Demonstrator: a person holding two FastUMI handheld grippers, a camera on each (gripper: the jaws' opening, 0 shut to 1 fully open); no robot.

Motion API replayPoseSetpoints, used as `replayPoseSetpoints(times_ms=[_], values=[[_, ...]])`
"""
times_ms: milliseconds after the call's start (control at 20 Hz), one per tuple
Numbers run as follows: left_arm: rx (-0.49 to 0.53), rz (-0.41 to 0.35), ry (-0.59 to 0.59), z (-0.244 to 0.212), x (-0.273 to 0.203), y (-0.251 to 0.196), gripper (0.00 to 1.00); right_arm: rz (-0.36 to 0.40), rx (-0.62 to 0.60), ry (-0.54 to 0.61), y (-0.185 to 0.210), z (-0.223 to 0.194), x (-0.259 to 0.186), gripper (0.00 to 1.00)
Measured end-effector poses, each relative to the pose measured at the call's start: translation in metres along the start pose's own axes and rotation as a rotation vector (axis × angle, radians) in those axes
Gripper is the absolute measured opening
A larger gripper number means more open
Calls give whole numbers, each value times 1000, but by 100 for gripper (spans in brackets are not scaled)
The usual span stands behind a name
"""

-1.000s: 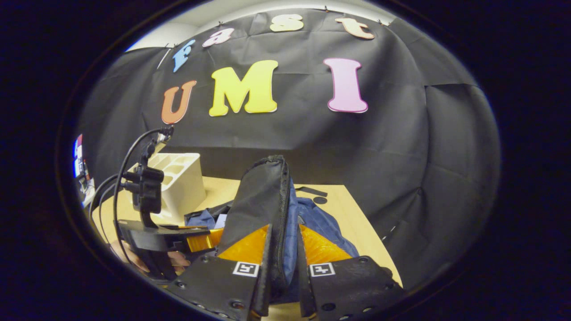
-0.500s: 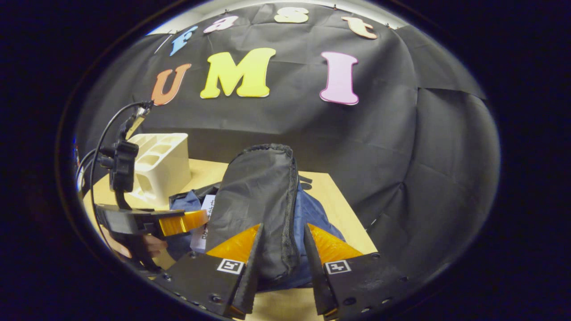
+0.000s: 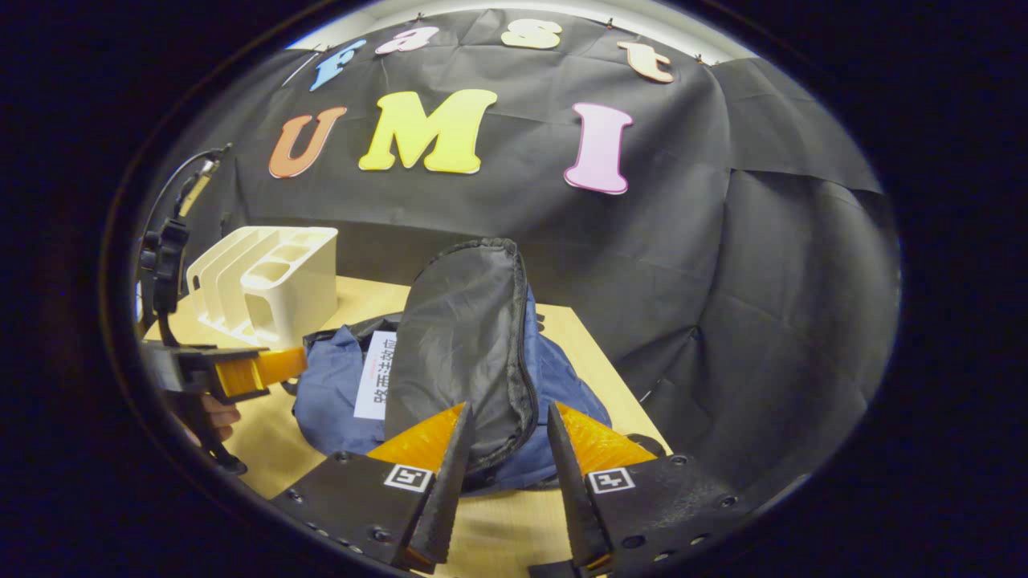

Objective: Open the schoolbag, grab two books from the bookshelf and put them into the schoolbag.

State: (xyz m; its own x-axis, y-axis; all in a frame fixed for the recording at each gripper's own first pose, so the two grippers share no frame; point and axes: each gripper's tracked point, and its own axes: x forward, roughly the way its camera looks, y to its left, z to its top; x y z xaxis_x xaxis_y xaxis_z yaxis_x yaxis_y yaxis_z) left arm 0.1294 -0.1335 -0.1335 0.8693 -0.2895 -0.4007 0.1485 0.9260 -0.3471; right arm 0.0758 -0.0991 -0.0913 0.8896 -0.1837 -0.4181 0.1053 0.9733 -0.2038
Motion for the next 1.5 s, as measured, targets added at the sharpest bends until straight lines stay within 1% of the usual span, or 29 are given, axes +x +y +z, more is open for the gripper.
replayPoseSetpoints(times_ms=[50,100,150,300,350,400,450,500,600,650,800,900,950,1050,1100,1250,1300,1350,1400,1500], values=[[6,21,-23,4,-9,12,87,-6,5,-9,0,-1,-5,55],[18,43,-53,9,-19,25,87,-10,16,-19,1,-1,-11,55],[37,65,-88,14,-30,38,87,-12,29,-30,2,-1,-17,60],[102,114,-172,33,-68,65,87,-23,76,-66,4,-5,-36,60],[121,128,-200,39,-84,70,86,-21,105,-90,7,-2,-44,66],[131,137,-223,44,-98,74,87,-30,128,-105,8,-2,-50,67],[139,149,-246,48,-112,79,86,-36,142,-122,10,-1,-56,67],[146,162,-264,52,-127,83,87,-27,154,-141,15,0,-65,60],[174,185,-311,56,-155,94,86,-2,170,-173,24,4,-83,61],[192,188,-339,60,-168,96,86,3,167,-192,27,5,-93,67],[252,220,-385,60,-207,95,86,10,173,-261,30,11,-126,67],[274,208,-382,53,-225,87,87,10,176,-305,33,18,-144,73],[278,188,-384,52,-231,82,87,-2,169,-320,32,21,-149,80],[286,175,-369,50,-240,78,88,-24,181,-333,32,29,-156,88],[281,178,-371,52,-247,78,89,-31,183,-329,35,33,-160,88],[278,165,-387,58,-269,75,89,-15,147,-338,49,39,-182,94],[286,172,-403,63,-277,76,90,-5,135,-354,53,42,-191,95],[294,177,-417,65,-284,78,96,-1,127,-372,55,46,-198,94],[309,173,-428,67,-289,77,97,4,120,-387,57,47,-203,96],[320,175,-429,66,-294,78,97,0,107,-402,59,50,-209,95]])
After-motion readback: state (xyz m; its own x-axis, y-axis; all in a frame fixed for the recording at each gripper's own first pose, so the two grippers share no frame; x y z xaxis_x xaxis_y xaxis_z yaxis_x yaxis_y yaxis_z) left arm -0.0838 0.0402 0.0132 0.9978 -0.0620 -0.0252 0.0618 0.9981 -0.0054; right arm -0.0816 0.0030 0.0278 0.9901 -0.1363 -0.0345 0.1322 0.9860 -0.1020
